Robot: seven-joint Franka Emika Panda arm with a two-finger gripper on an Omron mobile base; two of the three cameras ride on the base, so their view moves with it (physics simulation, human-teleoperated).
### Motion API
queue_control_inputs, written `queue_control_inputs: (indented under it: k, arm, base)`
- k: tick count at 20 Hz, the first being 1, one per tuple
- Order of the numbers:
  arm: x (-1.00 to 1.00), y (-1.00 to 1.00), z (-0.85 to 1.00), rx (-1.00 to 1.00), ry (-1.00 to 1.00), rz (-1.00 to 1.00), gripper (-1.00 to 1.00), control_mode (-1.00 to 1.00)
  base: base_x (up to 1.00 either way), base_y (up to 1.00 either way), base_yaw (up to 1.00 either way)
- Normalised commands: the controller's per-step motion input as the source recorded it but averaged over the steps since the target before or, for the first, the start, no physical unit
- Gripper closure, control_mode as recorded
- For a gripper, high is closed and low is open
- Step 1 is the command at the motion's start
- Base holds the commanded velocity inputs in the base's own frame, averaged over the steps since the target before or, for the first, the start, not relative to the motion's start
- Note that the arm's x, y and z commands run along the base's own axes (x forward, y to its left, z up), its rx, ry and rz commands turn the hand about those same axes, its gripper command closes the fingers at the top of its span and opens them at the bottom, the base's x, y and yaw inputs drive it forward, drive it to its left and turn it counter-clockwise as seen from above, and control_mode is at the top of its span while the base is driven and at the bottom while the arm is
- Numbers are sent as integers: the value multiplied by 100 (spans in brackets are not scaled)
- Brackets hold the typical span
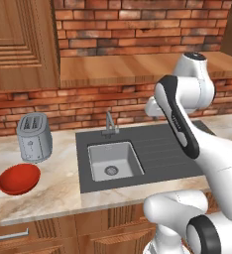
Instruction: Rinse each bowl for a few seconds and place them down in the sink or on the counter.
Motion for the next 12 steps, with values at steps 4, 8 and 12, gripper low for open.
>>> queue_control_inputs:
  k: [4,8,12]
  arm:
    - [-26,0,0,-1,-7,0,-100,-100]
    - [-6,0,0,0,-12,0,-100,-100]
    - [-1,0,-6,0,-17,2,-100,-100]
  base:
    - [0,0,0]
    - [0,0,0]
    - [0,0,0]
